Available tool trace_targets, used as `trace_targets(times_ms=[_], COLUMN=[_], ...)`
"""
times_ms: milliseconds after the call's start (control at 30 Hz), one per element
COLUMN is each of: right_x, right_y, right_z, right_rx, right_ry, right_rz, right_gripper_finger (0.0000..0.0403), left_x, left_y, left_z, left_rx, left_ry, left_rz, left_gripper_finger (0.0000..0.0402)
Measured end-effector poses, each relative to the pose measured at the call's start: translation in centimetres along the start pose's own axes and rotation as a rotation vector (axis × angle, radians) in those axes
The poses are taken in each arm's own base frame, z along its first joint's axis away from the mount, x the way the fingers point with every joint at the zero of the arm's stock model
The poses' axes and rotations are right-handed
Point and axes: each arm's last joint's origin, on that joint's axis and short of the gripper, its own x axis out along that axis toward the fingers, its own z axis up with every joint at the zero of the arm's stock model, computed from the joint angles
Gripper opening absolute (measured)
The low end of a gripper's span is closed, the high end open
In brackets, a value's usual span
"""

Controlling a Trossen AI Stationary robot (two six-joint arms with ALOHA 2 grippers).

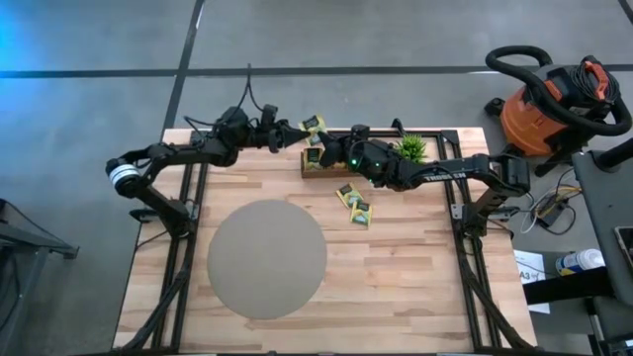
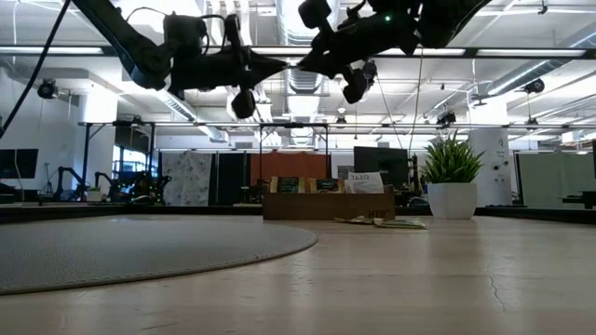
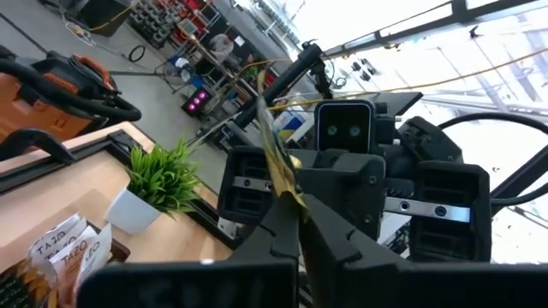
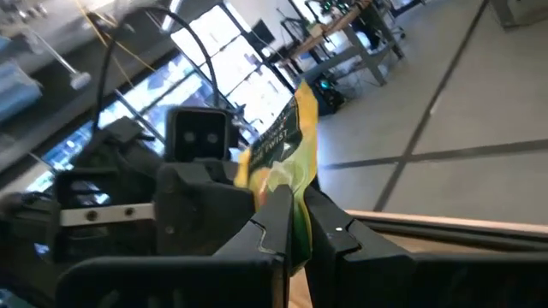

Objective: Pick & Place Tea
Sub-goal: Put the yellow tea sachet into the left compartment of the wooden organizer

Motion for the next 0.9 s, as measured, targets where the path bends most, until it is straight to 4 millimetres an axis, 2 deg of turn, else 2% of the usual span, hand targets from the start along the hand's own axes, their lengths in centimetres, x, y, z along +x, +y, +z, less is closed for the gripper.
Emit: trace_targets(times_ms=[167,333,567,733,900], right_x=[0.0,-0.3,-0.4,-0.4,-0.2], right_y=[-0.3,0.1,-0.4,-1.9,-2.6], right_z=[-0.3,0.0,0.2,0.5,2.1], right_rx=[-0.02,-0.023,-0.14,-0.203,-0.407], right_ry=[0.029,0.074,0.177,0.373,0.72], right_rz=[-0.024,0.025,0.04,0.006,-0.062], right_gripper_finger=[0.0013,0.0023,0.0111,0.0168,0.0186], left_x=[0.0,-0.1,-0.2,-0.4,-0.7], left_y=[0.2,0.5,1.1,1.9,2.4], left_z=[-0.2,-0.4,-0.6,-1.4,-2.1], left_rx=[0.026,0.08,0.116,0.178,0.293], left_ry=[0.013,0.03,0.032,0.103,0.197], left_rz=[0.018,0.049,0.125,0.206,0.249], left_gripper_finger=[0.0002,0.0001,0.0001,0.0001,0.0])
